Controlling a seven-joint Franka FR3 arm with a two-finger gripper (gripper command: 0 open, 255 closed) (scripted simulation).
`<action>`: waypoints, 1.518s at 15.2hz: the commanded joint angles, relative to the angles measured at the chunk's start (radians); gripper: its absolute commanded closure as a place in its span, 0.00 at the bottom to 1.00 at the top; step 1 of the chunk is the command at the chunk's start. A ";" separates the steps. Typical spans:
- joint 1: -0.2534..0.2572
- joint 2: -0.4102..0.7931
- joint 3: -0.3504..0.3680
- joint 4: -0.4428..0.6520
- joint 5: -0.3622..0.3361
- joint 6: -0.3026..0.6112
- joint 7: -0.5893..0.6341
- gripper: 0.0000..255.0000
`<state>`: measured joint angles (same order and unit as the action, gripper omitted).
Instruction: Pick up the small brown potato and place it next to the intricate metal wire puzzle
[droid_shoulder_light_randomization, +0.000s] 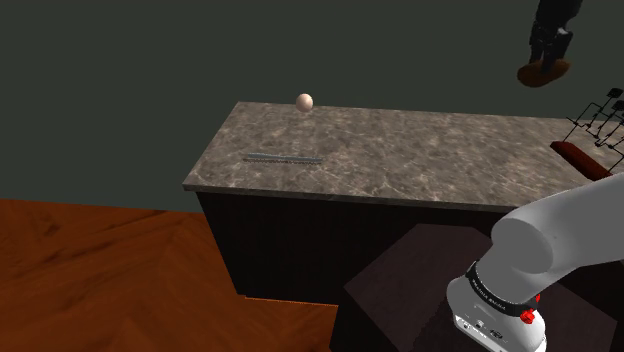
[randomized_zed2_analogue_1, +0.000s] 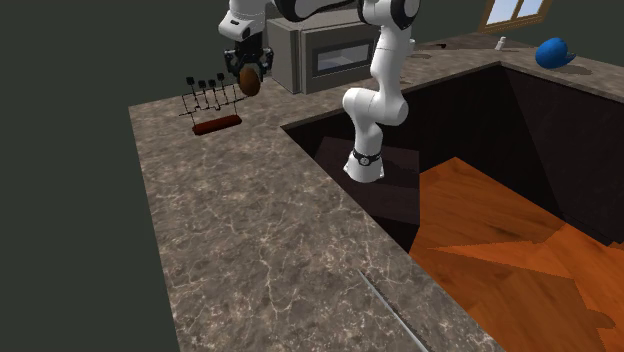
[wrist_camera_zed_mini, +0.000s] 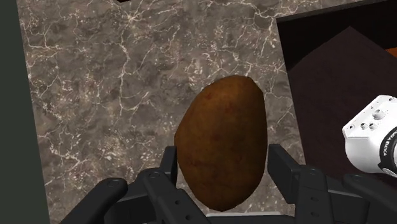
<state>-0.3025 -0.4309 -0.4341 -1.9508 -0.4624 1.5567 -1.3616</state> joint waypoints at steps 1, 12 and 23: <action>-0.016 -0.013 -0.032 -0.007 -0.018 0.013 -0.044 1.00; -0.087 -0.045 -0.231 0.016 -0.098 0.078 -0.292 1.00; -0.093 0.029 -0.468 0.102 -0.097 0.180 -0.521 1.00</action>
<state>-0.3955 -0.4031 -0.8935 -1.8429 -0.5576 1.7261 -1.8779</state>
